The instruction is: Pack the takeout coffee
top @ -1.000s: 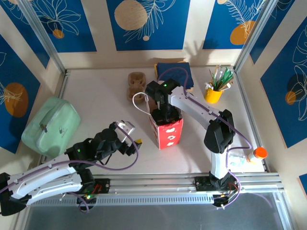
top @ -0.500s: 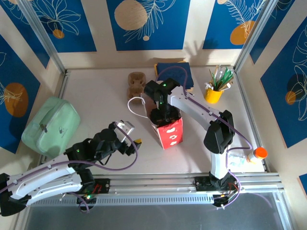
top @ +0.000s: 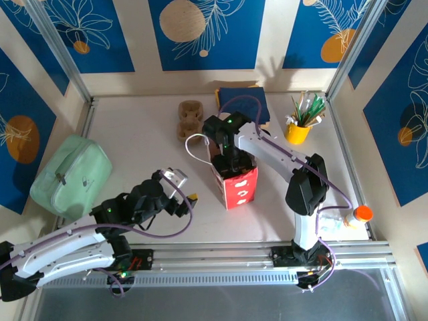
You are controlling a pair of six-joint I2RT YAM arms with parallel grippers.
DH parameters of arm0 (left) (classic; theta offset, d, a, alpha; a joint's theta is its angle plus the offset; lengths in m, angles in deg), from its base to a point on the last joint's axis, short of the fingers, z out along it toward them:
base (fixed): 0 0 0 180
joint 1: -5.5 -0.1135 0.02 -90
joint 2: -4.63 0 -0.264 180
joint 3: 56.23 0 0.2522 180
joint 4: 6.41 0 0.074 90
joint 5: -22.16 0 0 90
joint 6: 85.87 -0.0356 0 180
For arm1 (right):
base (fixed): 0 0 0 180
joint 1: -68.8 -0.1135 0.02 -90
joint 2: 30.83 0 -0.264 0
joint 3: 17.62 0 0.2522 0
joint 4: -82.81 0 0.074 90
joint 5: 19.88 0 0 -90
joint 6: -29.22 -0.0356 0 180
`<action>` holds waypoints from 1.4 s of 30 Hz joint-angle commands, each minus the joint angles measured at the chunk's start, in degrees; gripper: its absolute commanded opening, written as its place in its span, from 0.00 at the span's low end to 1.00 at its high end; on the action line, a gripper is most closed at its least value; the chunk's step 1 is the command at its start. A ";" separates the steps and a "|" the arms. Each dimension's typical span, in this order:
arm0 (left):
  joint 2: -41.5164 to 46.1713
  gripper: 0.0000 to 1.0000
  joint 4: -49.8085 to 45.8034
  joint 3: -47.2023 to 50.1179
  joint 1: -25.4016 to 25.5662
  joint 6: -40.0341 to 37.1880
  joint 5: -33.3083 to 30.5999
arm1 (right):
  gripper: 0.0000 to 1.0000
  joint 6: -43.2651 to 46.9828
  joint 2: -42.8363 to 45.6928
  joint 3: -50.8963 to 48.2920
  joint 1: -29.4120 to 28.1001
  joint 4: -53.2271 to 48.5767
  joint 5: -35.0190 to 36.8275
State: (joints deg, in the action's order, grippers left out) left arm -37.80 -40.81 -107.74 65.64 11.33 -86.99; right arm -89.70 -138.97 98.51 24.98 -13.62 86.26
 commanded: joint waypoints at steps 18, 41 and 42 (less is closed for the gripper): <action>-1.05 1.00 -0.55 -1.60 0.30 0.05 -0.12 | 0.79 2.14 3.36 0.43 0.05 0.89 -3.04; -1.04 0.99 -0.45 -1.48 0.33 0.05 -0.15 | 0.80 0.37 5.20 3.27 1.71 0.20 -5.76; -1.01 1.00 -0.47 -1.44 0.37 0.08 -0.10 | 0.80 0.19 5.38 3.34 1.71 0.15 -5.77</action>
State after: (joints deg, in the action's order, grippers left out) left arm -39.05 -40.81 -107.90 65.64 11.31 -86.99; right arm -88.30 -136.15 99.97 26.49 -12.58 82.50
